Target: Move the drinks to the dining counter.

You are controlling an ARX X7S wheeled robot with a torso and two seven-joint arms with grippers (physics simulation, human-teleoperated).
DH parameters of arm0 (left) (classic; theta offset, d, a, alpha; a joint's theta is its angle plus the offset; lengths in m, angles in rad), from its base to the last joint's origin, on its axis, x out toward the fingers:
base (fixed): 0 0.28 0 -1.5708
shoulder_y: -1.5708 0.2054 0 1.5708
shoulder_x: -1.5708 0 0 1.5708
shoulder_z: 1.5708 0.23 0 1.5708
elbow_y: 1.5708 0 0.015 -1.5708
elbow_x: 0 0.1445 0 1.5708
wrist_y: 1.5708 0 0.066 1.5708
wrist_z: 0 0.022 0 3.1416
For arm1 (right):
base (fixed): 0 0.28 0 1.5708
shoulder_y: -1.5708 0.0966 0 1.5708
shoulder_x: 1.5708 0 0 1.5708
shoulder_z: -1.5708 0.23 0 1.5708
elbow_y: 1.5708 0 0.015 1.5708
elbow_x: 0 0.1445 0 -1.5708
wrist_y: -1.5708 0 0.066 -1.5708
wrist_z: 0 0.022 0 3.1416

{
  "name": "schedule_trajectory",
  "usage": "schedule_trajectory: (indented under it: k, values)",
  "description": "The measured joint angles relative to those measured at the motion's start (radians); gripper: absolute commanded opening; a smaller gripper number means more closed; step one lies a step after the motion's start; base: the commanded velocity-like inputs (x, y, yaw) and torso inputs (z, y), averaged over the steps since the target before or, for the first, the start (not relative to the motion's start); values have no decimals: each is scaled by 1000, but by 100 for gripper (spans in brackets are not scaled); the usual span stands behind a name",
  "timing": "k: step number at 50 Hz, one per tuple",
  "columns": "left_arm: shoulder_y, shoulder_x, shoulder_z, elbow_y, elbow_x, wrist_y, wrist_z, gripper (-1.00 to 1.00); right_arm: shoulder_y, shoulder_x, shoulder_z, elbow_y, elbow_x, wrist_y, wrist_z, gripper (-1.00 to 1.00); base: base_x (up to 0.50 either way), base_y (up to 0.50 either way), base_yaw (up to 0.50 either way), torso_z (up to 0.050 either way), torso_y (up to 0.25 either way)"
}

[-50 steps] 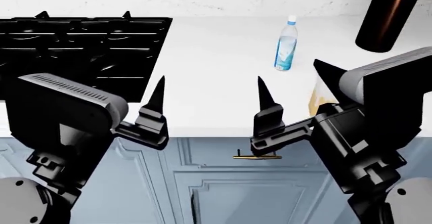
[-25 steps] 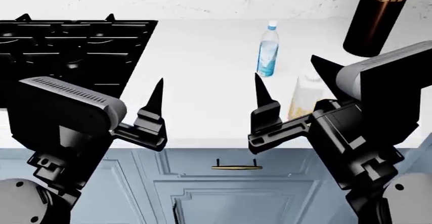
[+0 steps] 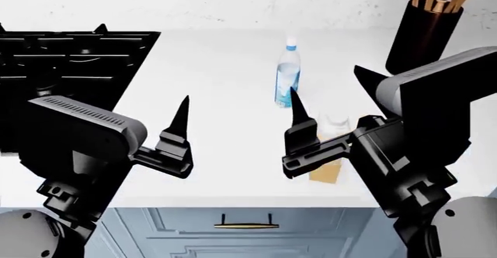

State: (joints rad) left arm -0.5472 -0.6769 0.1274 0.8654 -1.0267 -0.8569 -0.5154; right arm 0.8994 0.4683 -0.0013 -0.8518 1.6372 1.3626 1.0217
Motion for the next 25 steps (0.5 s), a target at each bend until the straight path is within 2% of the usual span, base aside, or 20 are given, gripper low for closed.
schedule_trajectory:
  k: [4, 9, 25]
  values:
    - [2, -2, 0, -1, 2, 4, 1, 100, 3, 2, -6, 2, -1, -3, 2, 100, 435, -64, 0, 0, 0]
    - [5, -4, -2, -2, 3, 8, 1, 100, 9, 4, -17, 7, -2, -6, 6, 100, 173, -7, 0, 0, 0]
    - [17, -10, -8, -1, -1, 21, -2, 100, 12, 14, -38, 6, -4, -20, 15, 100, 0, 0, 0, 0, 0]
